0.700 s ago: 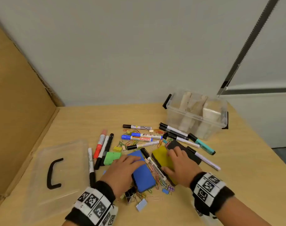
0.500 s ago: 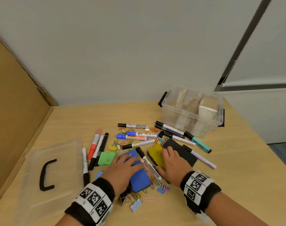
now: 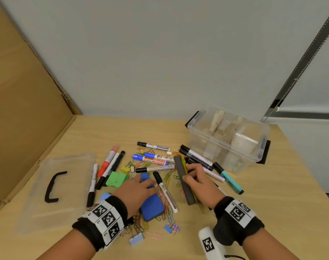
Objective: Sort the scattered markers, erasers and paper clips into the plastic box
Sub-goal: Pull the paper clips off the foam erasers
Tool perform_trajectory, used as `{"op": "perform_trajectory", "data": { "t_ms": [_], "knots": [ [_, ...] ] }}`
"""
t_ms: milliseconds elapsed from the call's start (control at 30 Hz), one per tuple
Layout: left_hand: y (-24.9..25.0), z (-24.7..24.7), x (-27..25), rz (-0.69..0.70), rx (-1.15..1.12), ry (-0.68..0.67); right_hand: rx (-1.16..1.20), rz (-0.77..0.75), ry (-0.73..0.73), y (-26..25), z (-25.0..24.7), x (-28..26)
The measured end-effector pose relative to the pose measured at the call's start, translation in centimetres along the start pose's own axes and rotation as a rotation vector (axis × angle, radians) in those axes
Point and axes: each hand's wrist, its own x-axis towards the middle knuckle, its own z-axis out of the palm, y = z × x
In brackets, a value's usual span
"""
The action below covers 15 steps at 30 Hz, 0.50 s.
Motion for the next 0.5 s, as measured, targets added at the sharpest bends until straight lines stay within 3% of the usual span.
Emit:
{"op": "perform_trajectory", "data": {
  "t_ms": [233, 500],
  "knots": [
    [-1.7, -0.8, -0.9, -0.063, -0.389, 0.149, 0.466, 0.139, 0.011, -0.8, -3.1, 0.1],
    [-5.0, -1.5, -2.6, -0.078, -1.053, 0.334, 0.616, 0.182, 0.028, -0.5, -2.9, 0.4]
  ]
}}
